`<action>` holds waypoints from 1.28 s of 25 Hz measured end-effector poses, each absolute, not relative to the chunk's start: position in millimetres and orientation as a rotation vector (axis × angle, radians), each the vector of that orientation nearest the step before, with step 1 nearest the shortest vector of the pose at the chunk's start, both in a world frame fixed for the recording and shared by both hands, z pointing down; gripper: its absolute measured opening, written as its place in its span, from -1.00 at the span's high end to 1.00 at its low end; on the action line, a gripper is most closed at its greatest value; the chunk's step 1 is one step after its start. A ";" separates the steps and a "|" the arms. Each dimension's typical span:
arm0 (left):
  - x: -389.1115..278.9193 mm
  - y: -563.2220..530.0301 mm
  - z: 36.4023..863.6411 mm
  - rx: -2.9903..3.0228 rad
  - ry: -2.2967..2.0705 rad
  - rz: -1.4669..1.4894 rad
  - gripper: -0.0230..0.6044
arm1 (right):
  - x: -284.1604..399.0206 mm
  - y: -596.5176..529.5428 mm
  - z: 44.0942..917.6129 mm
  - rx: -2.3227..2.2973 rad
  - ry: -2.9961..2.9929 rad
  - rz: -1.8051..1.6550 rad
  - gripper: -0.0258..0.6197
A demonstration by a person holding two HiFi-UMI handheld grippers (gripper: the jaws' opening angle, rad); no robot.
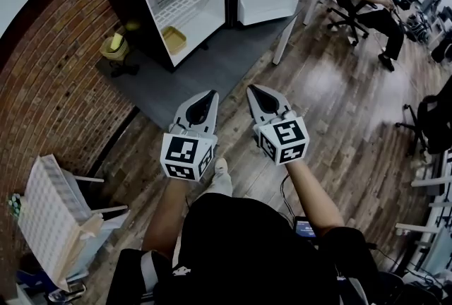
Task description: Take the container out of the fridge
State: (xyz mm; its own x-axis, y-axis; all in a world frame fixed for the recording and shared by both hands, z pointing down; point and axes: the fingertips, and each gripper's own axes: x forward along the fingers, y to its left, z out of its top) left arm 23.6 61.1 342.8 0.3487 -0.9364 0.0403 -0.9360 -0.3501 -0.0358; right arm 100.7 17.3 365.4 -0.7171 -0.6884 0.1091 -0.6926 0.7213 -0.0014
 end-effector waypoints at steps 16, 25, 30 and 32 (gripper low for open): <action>-35.3 -61.9 344.9 -2.644 1.793 -0.074 0.89 | 46.9 -103.1 367.0 1.153 -2.765 0.109 0.79; -71.4 -112.1 349.6 -2.679 1.805 -0.034 0.89 | 11.5 -150.0 367.6 1.153 -2.747 0.106 0.79; -87.4 -133.3 347.5 -2.684 1.791 -0.021 0.89 | -4.0 -171.2 365.8 1.161 -2.739 0.089 0.79; -92.2 -137.6 348.9 -2.691 1.786 -0.017 0.89 | -9.1 -176.1 366.6 1.160 -2.732 0.090 0.79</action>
